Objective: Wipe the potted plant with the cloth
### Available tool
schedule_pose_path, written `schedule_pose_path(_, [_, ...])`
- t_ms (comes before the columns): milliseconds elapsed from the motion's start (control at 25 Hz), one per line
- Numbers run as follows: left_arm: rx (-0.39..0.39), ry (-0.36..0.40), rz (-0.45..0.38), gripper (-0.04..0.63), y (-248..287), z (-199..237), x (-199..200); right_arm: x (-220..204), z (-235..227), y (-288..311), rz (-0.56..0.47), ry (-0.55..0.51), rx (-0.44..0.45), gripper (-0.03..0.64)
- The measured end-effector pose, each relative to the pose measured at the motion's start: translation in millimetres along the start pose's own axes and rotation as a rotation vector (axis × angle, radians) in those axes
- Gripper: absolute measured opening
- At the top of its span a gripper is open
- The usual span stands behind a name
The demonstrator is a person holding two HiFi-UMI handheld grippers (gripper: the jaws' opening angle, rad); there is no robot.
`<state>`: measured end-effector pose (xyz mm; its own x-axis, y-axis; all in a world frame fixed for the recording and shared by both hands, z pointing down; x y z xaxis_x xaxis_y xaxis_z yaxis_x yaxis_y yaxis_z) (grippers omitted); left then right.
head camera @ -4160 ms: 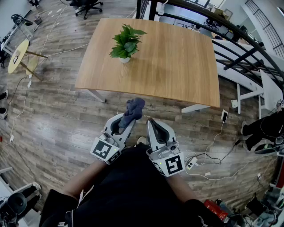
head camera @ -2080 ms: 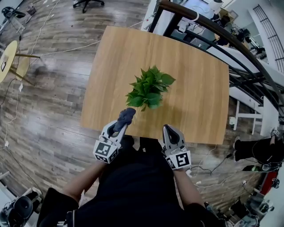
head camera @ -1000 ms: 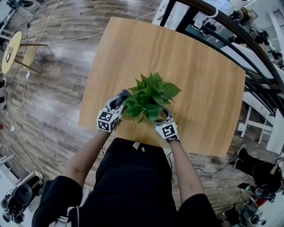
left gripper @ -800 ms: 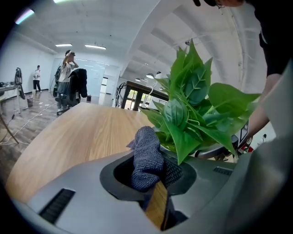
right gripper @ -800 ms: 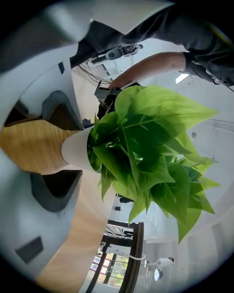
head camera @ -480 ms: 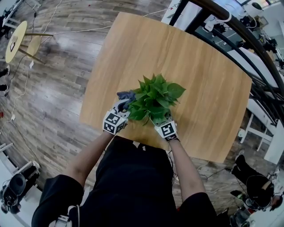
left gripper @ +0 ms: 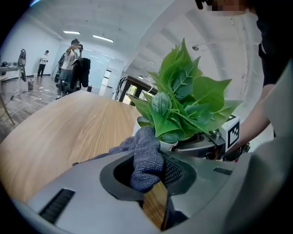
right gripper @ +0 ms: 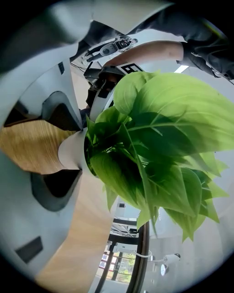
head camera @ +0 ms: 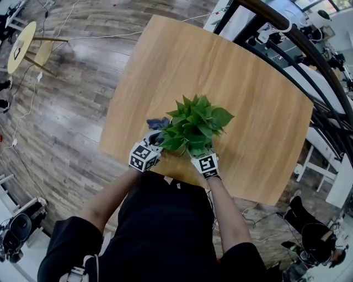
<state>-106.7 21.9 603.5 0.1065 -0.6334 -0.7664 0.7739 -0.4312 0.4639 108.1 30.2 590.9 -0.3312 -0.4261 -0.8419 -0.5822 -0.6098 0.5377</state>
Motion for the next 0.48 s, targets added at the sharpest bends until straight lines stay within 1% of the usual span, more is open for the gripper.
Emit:
schedule_pose_path(80, [0.02,-0.021,-0.009,0.108,1,3,3,0,3,-1,0.0,-0.005,0.007,0.252])
schedule_pose_path(240, [0.073,-0.057,-0.033,0.108,2,15,14,-4,18,-6,0.0,-0.025,0.064,0.252])
schedule_pose_path(280, [0.082,-0.068,-0.04,0.109,3,18,16,-5,19,-7,0.001,-0.016,0.058,0.252])
schedule_pose_path(360, [0.094,-0.083,-0.048,0.109,3,25,18,-8,11,-9,0.011,-0.002,0.005,0.253])
schedule_pose_path(440, [0.094,-0.074,-0.049,0.109,5,31,20,-7,-4,-8,0.02,-0.015,-0.046,0.253])
schedule_pose_path(480, [0.089,-0.068,-0.051,0.109,6,32,20,-4,-11,-6,0.019,-0.029,-0.05,0.253])
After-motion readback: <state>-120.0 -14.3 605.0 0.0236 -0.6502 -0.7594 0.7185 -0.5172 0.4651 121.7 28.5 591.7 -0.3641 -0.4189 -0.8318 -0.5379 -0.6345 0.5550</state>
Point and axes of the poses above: the fingertips, and each gripper's own axes: y forward along the fingers, z to its left, x out of its top, the point moved 10 cm from there along -y, backward along the fingers, and after that the axes turned 4 degrees about -x, right-handed, at the moved point
